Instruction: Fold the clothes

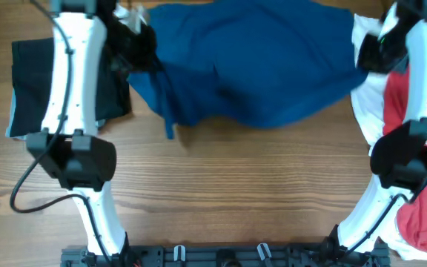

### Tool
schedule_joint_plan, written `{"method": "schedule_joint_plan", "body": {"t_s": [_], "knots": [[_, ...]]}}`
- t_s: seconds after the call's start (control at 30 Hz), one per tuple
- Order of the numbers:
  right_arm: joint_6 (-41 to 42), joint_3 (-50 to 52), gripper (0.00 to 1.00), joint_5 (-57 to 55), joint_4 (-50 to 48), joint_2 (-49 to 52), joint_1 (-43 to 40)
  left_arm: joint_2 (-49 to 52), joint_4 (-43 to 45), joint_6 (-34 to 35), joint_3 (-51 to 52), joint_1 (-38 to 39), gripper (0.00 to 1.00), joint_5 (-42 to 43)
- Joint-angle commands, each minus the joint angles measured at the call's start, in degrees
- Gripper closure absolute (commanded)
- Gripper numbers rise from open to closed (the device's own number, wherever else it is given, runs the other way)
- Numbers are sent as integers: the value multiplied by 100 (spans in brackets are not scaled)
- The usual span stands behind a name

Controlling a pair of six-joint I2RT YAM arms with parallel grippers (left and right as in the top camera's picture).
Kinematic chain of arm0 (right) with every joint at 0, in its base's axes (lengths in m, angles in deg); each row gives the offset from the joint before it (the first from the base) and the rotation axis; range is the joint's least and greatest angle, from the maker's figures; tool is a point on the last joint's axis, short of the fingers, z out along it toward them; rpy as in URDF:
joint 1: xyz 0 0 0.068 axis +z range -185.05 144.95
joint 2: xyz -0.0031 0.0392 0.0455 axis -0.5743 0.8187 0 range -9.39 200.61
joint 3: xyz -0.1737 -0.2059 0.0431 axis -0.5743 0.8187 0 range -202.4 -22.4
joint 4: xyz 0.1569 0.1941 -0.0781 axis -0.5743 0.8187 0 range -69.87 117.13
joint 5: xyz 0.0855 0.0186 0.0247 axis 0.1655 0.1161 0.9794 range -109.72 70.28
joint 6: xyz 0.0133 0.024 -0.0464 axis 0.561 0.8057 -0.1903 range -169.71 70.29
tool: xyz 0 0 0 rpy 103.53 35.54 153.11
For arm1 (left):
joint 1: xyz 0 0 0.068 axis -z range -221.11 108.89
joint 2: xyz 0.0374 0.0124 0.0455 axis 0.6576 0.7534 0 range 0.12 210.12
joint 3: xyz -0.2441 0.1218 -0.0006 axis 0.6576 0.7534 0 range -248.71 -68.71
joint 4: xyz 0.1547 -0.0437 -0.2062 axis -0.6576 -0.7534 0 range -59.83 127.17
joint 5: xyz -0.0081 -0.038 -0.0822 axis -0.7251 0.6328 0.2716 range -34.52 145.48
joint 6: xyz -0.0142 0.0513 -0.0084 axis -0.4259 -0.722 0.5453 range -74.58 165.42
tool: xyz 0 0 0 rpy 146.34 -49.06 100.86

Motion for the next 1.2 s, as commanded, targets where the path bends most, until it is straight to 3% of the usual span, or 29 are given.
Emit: {"method": "schedule_joint_plan", "body": {"t_s": [0.0, 0.13, 0.33, 0.57, 0.63, 0.87, 1.17], "knots": [[-63, 940, 96, -221, -2, -120, -15, -101, -39, -365, 1335, 116, 96, -577], [70, 1515, 96, -254, 155, -122, -15, -122, 269, -332, 2581, 74, 96, -901], [933, 1801, 96, -1165, 682, -282, -166, -708, 726, 361, 3877, -400, 96, -1617], [1060, 3032, 96, -986, 170, -1674, -509, -2903, 2004, 691, 5901, -1528, 96, -1119], [1058, 3497, 96, -879, -46, -2044, -509, -3270, 1943, 643, 6339, -1554, 96, -1008], [1117, 4975, 96, -708, -658, -2618, -509, -4323, 1635, 680, 7029, -1580, 96, -717], [1598, 5292, 96, -942, -673, -2852, -516, -4815, 1491, 1001, 7029, -1580, 96, -870]]}}
